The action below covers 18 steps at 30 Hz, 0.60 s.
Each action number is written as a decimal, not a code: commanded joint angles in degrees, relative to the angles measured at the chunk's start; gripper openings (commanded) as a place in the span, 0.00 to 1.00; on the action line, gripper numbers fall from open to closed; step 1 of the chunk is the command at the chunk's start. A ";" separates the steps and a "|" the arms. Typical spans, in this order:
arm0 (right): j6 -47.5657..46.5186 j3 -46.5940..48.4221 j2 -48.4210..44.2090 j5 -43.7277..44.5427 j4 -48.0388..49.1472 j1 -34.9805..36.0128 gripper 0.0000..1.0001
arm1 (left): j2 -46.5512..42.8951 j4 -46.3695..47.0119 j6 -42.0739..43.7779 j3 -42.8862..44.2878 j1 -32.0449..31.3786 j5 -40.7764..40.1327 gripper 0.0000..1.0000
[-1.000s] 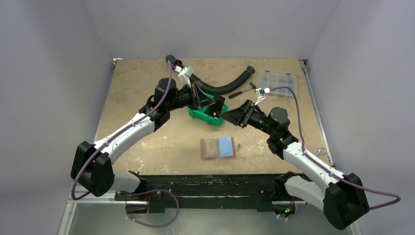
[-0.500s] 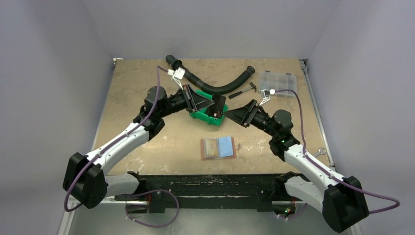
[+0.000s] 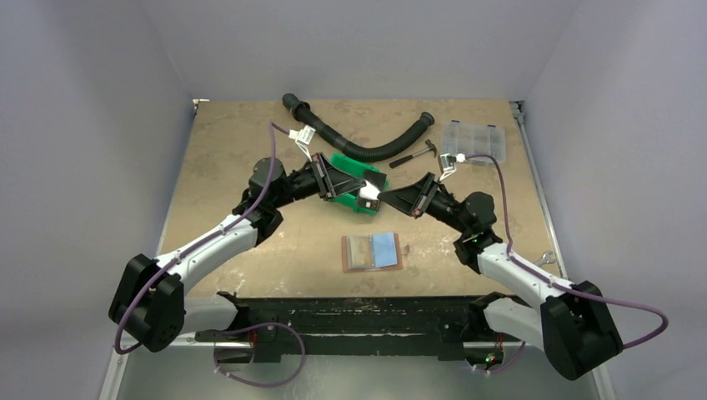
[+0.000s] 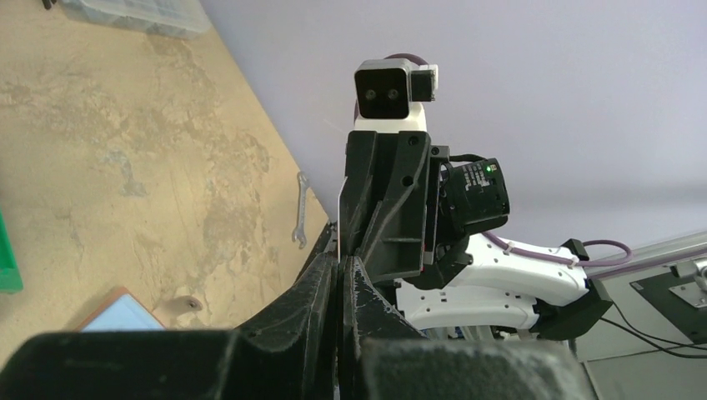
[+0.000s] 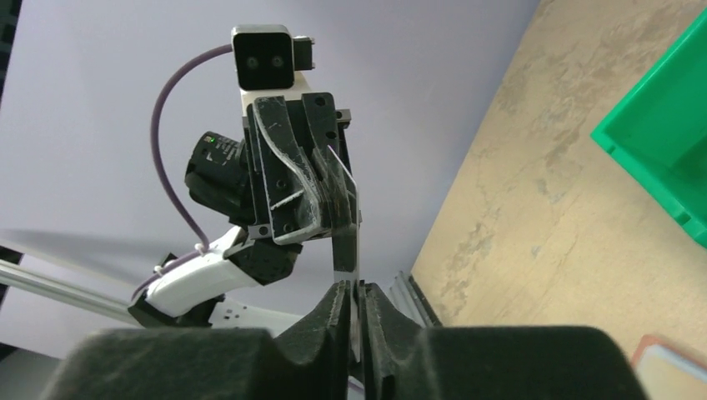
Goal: Put the credit cards into the card holder
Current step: Pick up the credit card from the storage box, then insert the credit card into the card holder.
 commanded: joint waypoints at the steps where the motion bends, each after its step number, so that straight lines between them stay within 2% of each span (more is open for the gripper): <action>1: 2.46 -1.48 1.00 -1.31 6.58 -0.47 0.10 | 0.13 4.56 -1.49 -2.14 -1.36 0.91 0.00; 3: 1.91 -2.05 1.31 -1.42 5.81 -0.81 0.00 | 0.21 4.27 -1.21 -3.33 -2.60 0.52 0.00; 5: 0.49 -2.56 1.22 -2.24 4.29 -1.63 0.00 | 0.74 0.56 0.55 -3.64 -4.03 0.24 0.00; 6: -1.23 -2.58 0.59 -2.61 0.17 -2.53 0.00 | 0.61 -4.42 4.17 -3.16 -4.90 -1.04 0.05; 8: -7.53 -2.03 -1.72 -2.51 -8.26 -4.35 0.00 | 0.05 -18.55 11.66 -1.36 -6.07 -6.61 0.24; 10: -16.23 -0.40 -4.59 -1.18 -23.81 -5.18 0.00 | 0.72 -31.20 16.86 0.70 -6.59 -13.69 0.36; 12: -25.44 1.87 -6.26 0.22 -36.58 -5.18 0.00 | 2.33 -38.80 19.57 1.64 -6.61 -18.34 0.40; 14: -32.98 4.25 -5.42 -0.34 -46.56 -5.24 0.00 | 3.64 -39.62 19.80 0.38 -6.68 -19.37 0.41; 16: -40.75 6.82 -2.36 -0.93 -55.87 -5.27 0.00 | 4.39 -35.24 17.85 -2.27 -6.76 -16.82 0.41; 18: -44.60 8.57 0.29 -3.44 -61.12 -5.22 0.00 | 5.48 -29.31 15.79 -3.96 -7.47 -14.61 0.38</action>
